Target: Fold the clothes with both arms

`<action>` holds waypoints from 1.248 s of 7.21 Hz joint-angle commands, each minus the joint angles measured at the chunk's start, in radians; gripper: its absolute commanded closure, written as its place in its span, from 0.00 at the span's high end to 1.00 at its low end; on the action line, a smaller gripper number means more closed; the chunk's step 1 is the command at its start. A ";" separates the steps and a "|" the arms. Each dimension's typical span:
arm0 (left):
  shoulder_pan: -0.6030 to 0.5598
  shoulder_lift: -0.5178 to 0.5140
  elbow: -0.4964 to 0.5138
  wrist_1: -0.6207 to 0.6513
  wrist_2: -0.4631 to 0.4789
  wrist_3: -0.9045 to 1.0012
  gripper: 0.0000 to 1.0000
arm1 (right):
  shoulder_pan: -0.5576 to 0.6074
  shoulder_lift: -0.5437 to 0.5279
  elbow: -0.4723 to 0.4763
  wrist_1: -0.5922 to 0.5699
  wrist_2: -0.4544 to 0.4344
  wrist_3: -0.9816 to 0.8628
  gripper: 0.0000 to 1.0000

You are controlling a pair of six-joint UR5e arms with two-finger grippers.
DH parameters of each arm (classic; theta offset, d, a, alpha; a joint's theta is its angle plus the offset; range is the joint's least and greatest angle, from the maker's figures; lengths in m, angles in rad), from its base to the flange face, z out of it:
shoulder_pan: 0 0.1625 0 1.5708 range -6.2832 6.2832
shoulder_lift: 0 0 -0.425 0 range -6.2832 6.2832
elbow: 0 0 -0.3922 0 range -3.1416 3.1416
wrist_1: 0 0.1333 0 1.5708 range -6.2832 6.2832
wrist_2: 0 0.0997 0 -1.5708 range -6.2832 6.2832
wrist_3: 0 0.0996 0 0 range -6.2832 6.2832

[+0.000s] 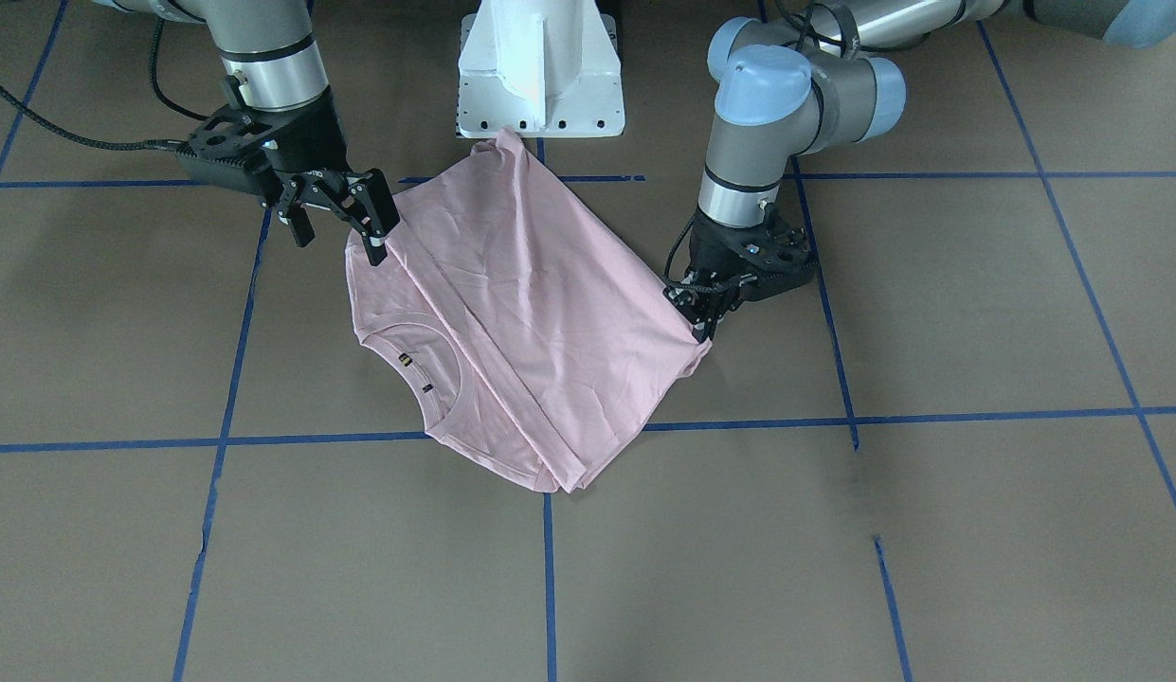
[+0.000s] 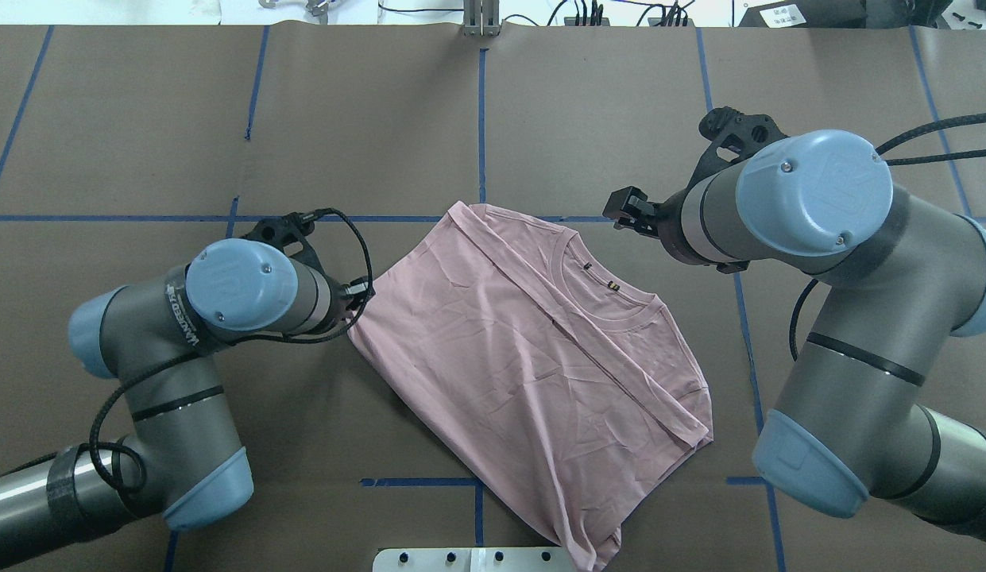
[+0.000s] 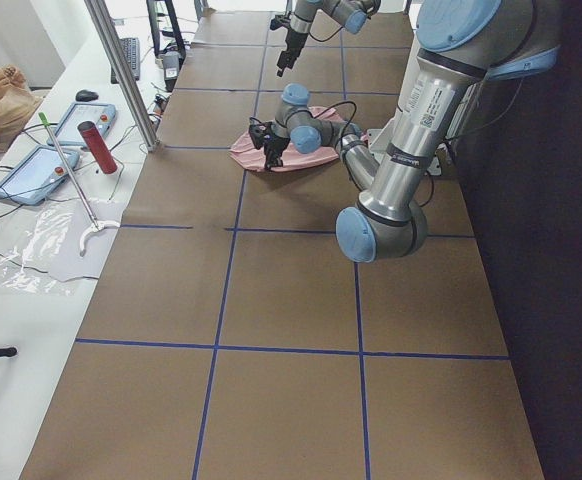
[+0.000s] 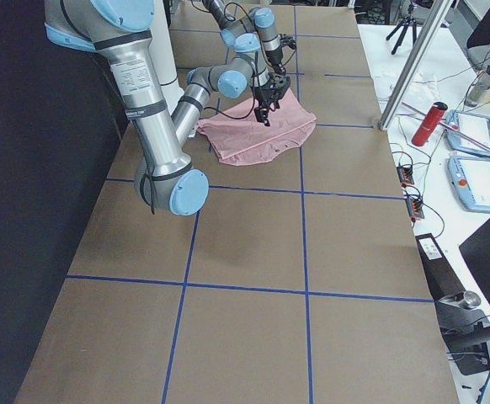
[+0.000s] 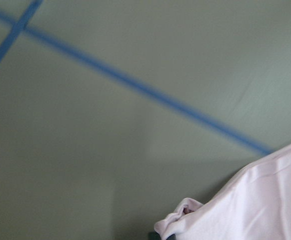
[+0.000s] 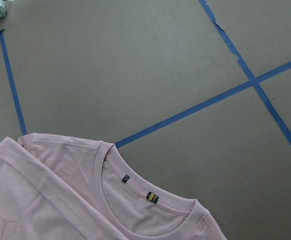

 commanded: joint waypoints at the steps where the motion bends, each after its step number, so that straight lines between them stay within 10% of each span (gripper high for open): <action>1: -0.095 -0.183 0.306 -0.163 0.002 0.024 0.00 | 0.005 0.000 -0.014 -0.001 0.001 0.007 1.00; 3: -0.152 -0.315 0.614 -0.383 0.005 0.024 0.00 | 0.016 0.000 -0.018 0.003 0.001 -0.001 1.00; 4: -0.153 -0.320 0.626 -0.395 0.005 0.027 0.20 | 0.013 0.002 -0.022 0.036 0.000 0.005 1.00; 5: -0.152 -0.307 0.625 -0.399 0.004 0.026 0.47 | 0.009 0.003 -0.060 0.105 -0.002 0.011 1.00; 9: -0.158 -0.104 0.332 -0.386 -0.007 0.026 0.51 | -0.115 0.123 -0.212 0.151 -0.028 0.084 1.00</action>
